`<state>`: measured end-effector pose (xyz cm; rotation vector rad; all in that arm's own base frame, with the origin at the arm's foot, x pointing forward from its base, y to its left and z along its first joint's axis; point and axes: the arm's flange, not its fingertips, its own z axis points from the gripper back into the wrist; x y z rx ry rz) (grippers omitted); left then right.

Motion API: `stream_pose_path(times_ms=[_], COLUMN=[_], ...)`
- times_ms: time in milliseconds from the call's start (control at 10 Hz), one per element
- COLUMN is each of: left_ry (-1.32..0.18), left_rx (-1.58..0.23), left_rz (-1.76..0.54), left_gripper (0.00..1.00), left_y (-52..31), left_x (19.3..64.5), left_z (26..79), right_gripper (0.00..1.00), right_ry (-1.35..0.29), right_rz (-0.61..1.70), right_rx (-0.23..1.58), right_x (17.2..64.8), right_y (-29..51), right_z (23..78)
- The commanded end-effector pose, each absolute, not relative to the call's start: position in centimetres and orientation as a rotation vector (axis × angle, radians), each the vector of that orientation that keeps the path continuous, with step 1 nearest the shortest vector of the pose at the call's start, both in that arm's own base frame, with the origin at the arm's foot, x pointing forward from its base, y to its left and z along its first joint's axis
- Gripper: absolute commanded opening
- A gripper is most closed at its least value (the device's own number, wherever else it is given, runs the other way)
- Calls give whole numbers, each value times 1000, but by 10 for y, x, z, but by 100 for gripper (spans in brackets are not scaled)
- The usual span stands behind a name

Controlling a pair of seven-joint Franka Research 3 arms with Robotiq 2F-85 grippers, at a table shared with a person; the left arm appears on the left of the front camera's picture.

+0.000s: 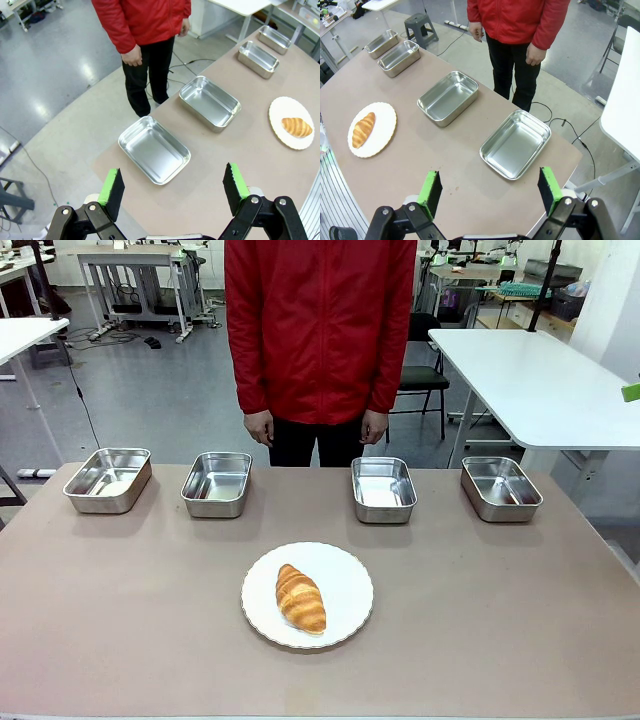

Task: Place the bread in the container.
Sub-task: Place the Butter Roll into the Airtight Container indicated by the human.

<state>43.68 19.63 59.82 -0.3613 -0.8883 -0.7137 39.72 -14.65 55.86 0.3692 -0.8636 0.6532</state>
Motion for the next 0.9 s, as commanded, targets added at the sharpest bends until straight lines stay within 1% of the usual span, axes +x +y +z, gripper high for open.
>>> stream_pose_path(times_ms=[0, 800], left_ry=[-891, -891], left_rx=[-362, -362], left_rz=[-732, -732], left_gripper=[100, 100], left_y=[196, 196], left_x=[436, 436], left_z=[598, 598], right_gripper=[100, 100], right_ry=[-879, -879], right_rz=[660, 660], right_rx=[375, 375], right_x=[397, 397], right_y=[-146, -146], right_z=[560, 560])
